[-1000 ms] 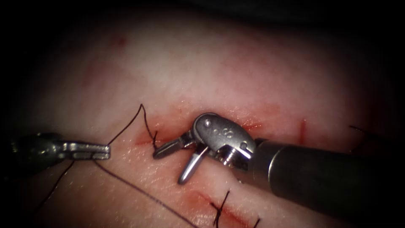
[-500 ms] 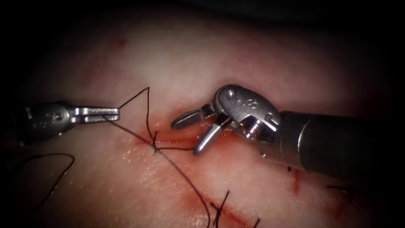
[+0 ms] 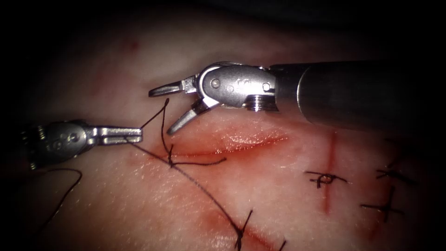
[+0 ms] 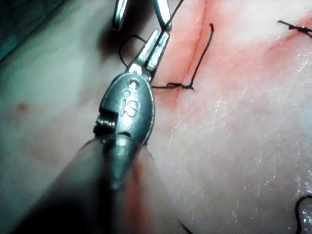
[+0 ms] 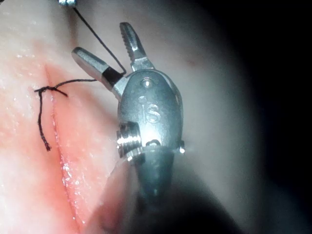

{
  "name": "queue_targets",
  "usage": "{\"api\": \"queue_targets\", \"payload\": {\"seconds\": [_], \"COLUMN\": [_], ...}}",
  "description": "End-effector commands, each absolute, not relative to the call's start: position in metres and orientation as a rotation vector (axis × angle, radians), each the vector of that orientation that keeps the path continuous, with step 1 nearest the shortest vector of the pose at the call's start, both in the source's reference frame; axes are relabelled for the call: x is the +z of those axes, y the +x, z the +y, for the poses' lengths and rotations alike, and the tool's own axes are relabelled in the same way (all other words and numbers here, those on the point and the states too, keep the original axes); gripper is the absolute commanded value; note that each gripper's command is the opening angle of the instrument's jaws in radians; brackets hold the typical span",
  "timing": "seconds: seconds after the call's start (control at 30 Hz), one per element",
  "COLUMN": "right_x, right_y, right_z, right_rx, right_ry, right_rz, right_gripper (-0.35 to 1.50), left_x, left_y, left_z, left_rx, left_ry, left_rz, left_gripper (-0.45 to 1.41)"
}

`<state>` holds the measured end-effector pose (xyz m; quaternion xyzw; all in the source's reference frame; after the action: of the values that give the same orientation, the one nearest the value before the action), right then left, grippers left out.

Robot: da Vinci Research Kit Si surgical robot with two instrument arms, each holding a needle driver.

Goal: Wound Closure
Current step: Adjust the clockwise suture loop to be longer

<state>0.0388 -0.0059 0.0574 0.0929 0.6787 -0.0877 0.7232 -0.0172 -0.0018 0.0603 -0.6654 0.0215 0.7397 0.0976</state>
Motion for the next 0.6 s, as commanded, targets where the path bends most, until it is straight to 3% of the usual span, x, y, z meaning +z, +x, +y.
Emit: {"api": "queue_targets", "payload": {"seconds": [0.03, 0.13, 0.2, 0.23, 0.27, 0.3, 0.6], "right_x": [0.0581, 0.0587, 0.0590, 0.0590, 0.0589, 0.0588, 0.0584], "right_y": [0.0401, 0.0406, 0.0406, 0.0404, 0.0402, 0.0401, 0.0396], "right_z": [-0.0058, -0.0065, -0.0066, -0.0067, -0.0067, -0.0067, -0.0060], "right_rx": [-0.233, -0.240, -0.243, -0.254, -0.269, -0.287, -0.303], "right_ry": [0.200, 0.193, 0.193, 0.193, 0.203, 0.214, 0.187], "right_rz": [1.472, 1.465, 1.465, 1.459, 1.444, 1.418, 1.384], "right_gripper": [1.26, 1.25, 1.13, 0.76, 0.09, -0.35, -0.35], "left_x": [0.0608, 0.0608, 0.0607, 0.0608, 0.0608, 0.0608, 0.0608], "left_y": [-0.0177, -0.0180, -0.0182, -0.0182, -0.0182, -0.0182, -0.0183], "left_z": [-0.0013, -0.0014, -0.0014, -0.0014, -0.0014, -0.0014, -0.0012], "left_rx": [2.188, 2.185, 2.185, 2.185, 2.184, 2.184, 2.183], "left_ry": [-1.974, -1.979, -1.977, -1.977, -1.977, -1.978, -1.977], "left_rz": [0.064, 0.063, 0.064, 0.065, 0.065, 0.064, 0.064], "left_gripper": [-0.45, -0.45, -0.45, -0.45, -0.45, -0.45, -0.45]}}
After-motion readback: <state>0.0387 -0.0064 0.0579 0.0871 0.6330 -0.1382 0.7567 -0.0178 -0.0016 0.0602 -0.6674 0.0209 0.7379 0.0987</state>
